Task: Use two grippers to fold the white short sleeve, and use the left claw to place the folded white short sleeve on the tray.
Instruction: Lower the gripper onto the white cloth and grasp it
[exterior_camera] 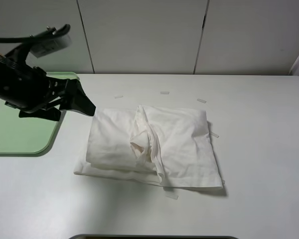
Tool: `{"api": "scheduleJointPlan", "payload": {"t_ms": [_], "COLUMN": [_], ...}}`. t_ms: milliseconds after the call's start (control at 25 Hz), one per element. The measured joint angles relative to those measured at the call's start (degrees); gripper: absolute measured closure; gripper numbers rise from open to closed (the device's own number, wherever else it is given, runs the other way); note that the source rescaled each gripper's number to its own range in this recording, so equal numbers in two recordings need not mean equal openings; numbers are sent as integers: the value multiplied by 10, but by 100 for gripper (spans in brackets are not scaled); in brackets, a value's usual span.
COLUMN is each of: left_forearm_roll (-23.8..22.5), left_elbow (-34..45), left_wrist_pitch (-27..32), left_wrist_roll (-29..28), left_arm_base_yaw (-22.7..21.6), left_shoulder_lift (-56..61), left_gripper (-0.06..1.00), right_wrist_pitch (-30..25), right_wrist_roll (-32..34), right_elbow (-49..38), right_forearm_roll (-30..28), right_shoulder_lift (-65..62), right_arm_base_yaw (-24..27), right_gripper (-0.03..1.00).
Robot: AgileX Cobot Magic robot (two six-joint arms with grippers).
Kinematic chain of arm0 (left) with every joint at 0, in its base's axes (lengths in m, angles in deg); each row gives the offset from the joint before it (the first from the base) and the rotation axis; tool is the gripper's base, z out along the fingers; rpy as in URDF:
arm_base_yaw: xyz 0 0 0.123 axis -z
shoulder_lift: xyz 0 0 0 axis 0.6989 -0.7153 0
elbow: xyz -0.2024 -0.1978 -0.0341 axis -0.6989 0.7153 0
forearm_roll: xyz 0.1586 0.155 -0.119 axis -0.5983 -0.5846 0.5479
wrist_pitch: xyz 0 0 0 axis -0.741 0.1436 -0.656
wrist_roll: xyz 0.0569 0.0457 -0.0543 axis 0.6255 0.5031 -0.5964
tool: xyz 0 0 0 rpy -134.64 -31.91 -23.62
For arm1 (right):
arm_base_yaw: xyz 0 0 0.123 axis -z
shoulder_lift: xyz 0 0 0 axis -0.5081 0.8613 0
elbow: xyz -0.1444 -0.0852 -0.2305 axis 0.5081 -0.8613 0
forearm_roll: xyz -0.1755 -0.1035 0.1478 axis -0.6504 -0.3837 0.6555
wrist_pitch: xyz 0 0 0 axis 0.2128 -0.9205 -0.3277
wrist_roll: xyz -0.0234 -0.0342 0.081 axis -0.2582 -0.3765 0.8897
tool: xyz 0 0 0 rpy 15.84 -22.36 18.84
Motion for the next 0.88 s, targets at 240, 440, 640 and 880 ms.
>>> {"api": "scheduleJointPlan", "payload": {"t_ms": [240,440,640,880], "left_forearm_roll": [34,37,43,86], "left_elbow": [0,0,0,0], "left_wrist_pitch": [-11,-14,-30,-68], "left_wrist_roll": [47,55,66,102], "left_arm_base_yaw": [-27,-49,-56,-56], "left_shoulder_lift": [-79,-125,-158,-219], "left_gripper": [4,5,6,6], "right_wrist_pitch": [0,0,0,0], "right_wrist_roll": [0,0,0,0], "right_elbow": [0,0,0,0], "right_forearm_roll": [0,0,0,0], "right_shoulder_lift": [0,0,0,0], "right_arm_base_yaw": [0,0,0,0], "right_gripper": [-3,-3,-3,-3]}}
